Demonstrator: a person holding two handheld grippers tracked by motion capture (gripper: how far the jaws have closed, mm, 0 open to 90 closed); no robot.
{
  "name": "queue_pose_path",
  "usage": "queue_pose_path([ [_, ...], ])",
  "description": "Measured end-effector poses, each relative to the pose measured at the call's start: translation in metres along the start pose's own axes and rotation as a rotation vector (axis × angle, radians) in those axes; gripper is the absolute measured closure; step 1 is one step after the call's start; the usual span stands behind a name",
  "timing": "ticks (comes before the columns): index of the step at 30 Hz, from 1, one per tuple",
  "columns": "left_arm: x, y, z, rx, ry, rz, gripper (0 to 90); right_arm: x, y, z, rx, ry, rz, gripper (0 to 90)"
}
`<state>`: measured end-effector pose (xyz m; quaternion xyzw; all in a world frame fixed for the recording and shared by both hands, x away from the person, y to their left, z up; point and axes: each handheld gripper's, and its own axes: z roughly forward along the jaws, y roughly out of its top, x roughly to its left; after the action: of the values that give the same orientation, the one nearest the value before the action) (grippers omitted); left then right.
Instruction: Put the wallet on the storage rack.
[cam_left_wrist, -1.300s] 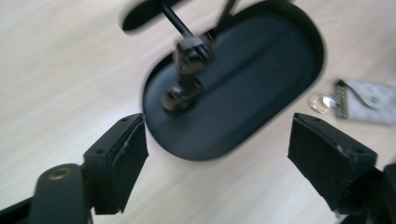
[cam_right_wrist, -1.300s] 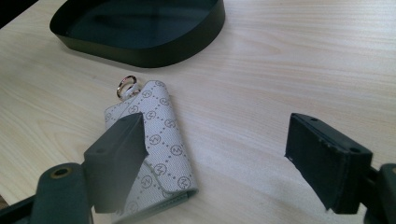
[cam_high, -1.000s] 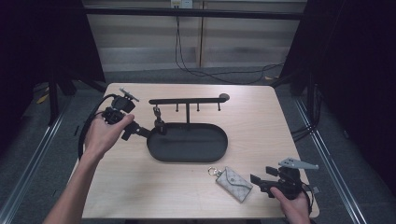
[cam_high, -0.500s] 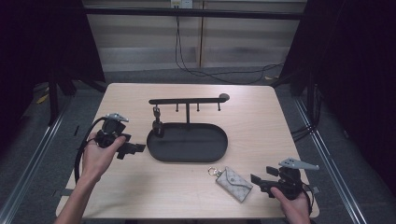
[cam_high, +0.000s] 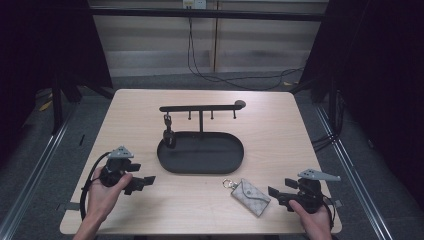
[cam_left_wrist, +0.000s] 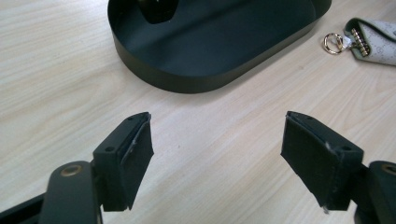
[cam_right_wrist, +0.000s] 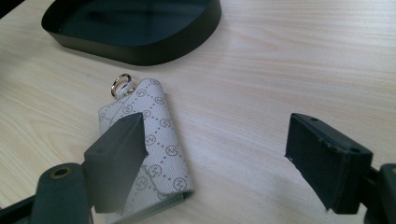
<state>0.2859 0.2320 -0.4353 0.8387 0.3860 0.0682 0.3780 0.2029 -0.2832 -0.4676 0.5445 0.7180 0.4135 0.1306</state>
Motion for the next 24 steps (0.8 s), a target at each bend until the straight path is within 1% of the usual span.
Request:
queue_pose_path([
  [1,-0.002,-0.004,0.0,-0.016,0.0,0.003,25.4,0.0,0.0,0.001,0.007,0.002,0.0,19.5],
  [2,-0.003,-0.007,0.0,-0.003,-0.014,0.001,25.2,0.0,0.001,0.002,0.017,0.005,0.0,19.3],
  [3,-0.005,-0.01,-0.001,-0.011,-0.029,-0.001,25.1,0.0,0.002,0.003,0.024,0.009,0.002,19.1],
  [4,-0.007,-0.014,-0.003,-0.016,-0.034,0.005,24.2,0.0,0.002,0.004,0.028,0.01,-0.004,18.9],
  [6,-0.009,-0.019,-0.004,-0.019,-0.041,-0.001,22.2,0.001,0.005,0.005,0.05,0.027,-0.01,17.4],
  [8,-0.011,-0.024,-0.004,-0.027,-0.047,-0.015,22.7,0.002,0.008,0.006,0.059,0.038,-0.012,17.3],
  [10,-0.012,-0.029,-0.003,-0.049,-0.061,-0.027,23.8,0.004,0.01,0.007,0.085,0.052,-0.022,16.6],
  [11,-0.013,-0.033,-0.003,-0.065,-0.063,-0.035,23.9,0.005,0.01,0.007,0.084,0.054,-0.029,16.6],
  [12,-0.014,-0.036,-0.002,-0.066,-0.051,-0.026,24.3,0.006,0.011,0.007,0.089,0.058,-0.03,16.6],
  [13,-0.015,-0.038,-0.001,-0.064,-0.049,-0.021,24.7,0.006,0.011,0.007,0.095,0.063,-0.039,16.6],
  [14,-0.015,-0.04,0.0,-0.075,-0.048,-0.031,24.8,0.007,0.012,0.007,0.101,0.07,-0.05,16.6],
  [16,-0.016,-0.044,-0.001,-0.1,-0.092,-0.061,24.8,0.009,0.014,0.006,0.11,0.071,-0.065,16.6],
  [17,-0.017,-0.045,-0.001,-0.108,-0.091,-0.055,24.8,0.009,0.015,0.005,0.117,0.075,-0.067,16.6],
  [19,-0.019,-0.046,-0.002,-0.108,-0.071,-0.042,24.8,0.009,0.019,0.006,0.117,0.076,-0.07,16.6],
  [20,-0.02,-0.047,-0.003,-0.108,-0.072,-0.038,24.7,0.01,0.02,0.006,0.117,0.079,-0.067,16.6],
  [24,-0.021,-0.052,-0.006,-0.111,-0.074,-0.049,24.1,0.012,0.027,0.005,0.133,0.092,-0.079,16.7],
])
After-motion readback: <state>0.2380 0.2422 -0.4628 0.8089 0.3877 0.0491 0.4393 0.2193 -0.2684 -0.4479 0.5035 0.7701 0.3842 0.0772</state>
